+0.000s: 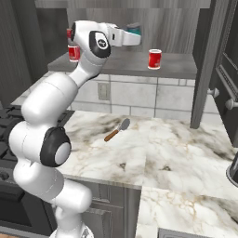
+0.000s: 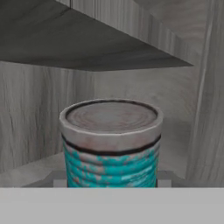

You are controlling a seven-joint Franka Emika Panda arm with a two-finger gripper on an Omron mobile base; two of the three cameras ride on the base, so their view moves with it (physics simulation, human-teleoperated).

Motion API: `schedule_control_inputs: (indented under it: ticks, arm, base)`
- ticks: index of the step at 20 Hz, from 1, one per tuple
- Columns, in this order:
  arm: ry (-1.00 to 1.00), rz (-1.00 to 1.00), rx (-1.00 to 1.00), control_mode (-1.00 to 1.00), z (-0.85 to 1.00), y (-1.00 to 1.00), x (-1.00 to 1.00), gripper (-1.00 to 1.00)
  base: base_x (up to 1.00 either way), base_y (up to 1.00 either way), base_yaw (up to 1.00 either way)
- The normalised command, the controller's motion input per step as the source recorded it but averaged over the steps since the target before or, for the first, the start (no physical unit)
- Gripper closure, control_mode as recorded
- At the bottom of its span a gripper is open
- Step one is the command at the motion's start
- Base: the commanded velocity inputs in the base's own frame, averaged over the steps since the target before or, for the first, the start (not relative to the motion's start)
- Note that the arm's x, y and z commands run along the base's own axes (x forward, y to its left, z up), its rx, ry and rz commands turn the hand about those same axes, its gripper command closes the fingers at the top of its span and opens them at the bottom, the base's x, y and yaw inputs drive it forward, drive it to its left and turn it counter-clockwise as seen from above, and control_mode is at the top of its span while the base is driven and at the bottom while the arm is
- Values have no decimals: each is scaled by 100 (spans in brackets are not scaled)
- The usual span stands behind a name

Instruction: Stack two cans on top of the other two cans in the cabinet.

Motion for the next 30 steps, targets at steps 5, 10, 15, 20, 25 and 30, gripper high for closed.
schedule_control_inputs:
  ticks: [5,10,15,20,25,30]
  arm:
    - [2,-4,0,-100,0,-25,-1,100]
    - [3,-2,0,-100,0,-16,-9,100]
    - [0,0,0,-100,-1,-5,-11,100]
    - [0,0,2,-100,-1,-9,-4,100]
    - [1,0,3,-100,-3,-15,0,100]
    - [2,0,3,-100,0,-10,0,100]
  base:
    - [0,0,0]
    - [0,0,0]
    - [0,0,0]
    - [0,0,0]
    - [0,0,0]
    - [0,0,0]
